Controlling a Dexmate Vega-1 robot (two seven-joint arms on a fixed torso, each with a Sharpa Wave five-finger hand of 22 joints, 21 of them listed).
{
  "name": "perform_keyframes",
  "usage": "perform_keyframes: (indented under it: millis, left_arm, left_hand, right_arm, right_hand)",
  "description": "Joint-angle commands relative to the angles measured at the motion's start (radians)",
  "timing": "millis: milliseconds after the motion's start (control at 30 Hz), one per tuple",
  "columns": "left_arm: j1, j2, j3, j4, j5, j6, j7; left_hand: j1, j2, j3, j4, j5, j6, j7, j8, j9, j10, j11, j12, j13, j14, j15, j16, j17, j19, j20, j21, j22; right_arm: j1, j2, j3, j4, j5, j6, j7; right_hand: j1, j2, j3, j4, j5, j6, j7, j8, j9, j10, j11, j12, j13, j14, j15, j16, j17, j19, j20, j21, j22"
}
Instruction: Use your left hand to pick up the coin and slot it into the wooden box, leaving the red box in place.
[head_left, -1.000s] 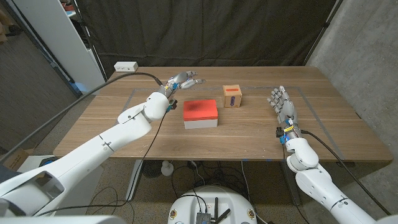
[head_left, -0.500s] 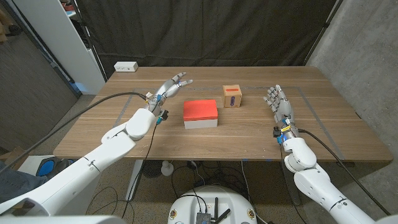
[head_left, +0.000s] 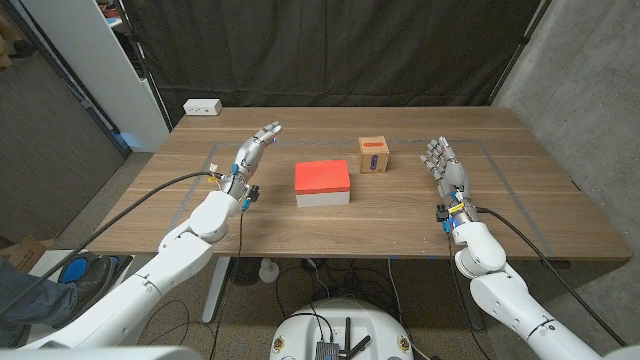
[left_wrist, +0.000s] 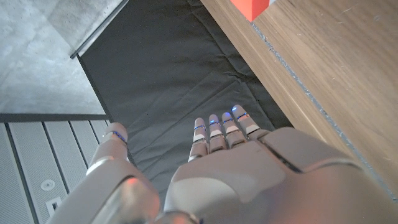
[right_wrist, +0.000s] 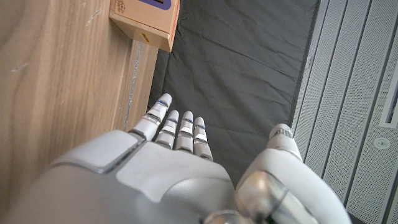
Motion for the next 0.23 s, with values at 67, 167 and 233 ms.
perform_keyframes:
  millis: [67,167,233]
  left_arm:
    - [0.054,-0.053,-0.029,0.047,-0.1,-0.083,-0.021]
    - [0.061,-0.054,-0.032,0.042,-0.098,-0.082,-0.014]
    - [0.063,-0.051,-0.033,0.039,-0.097,-0.08,-0.015]
  left_hand:
    - [-0.011,0.003,-0.001,-0.001,-0.002,0.016,0.002,0.004,0.0,0.019,0.0,0.007,0.002,0.015,-0.002,0.006,0.003,0.013,-0.074,-0.009,0.005]
    - [-0.011,0.003,-0.001,-0.001,-0.002,0.02,0.003,0.005,0.0,0.02,-0.001,0.007,0.002,0.017,-0.001,0.006,0.002,0.015,-0.073,-0.011,0.005]
    - [-0.011,0.004,0.0,-0.001,-0.002,0.021,0.002,0.004,0.0,0.021,-0.001,0.007,0.002,0.018,-0.001,0.006,0.002,0.016,-0.073,-0.012,0.005]
  right_arm:
    - [0.009,-0.01,-0.013,0.019,0.013,-0.009,0.028]
    - [0.014,-0.006,-0.017,0.024,0.016,-0.007,0.03]
    - [0.017,-0.004,-0.019,0.025,0.015,-0.009,0.03]
  right_hand:
    - [0.0,-0.012,-0.004,-0.003,-0.001,0.004,0.003,-0.001,0.003,-0.001,0.001,0.0,0.003,0.005,0.0,0.002,0.0,0.011,-0.008,0.001,0.003]
    - [0.0,-0.012,-0.005,-0.003,-0.001,0.005,0.004,-0.001,0.003,-0.001,0.001,0.0,0.003,0.006,0.001,0.002,-0.001,0.011,-0.008,0.001,0.003]
    - [0.0,-0.012,-0.005,-0.003,0.0,0.005,0.005,-0.001,0.003,0.001,0.002,0.001,0.003,0.007,0.003,0.002,-0.001,0.011,-0.007,0.001,0.003]
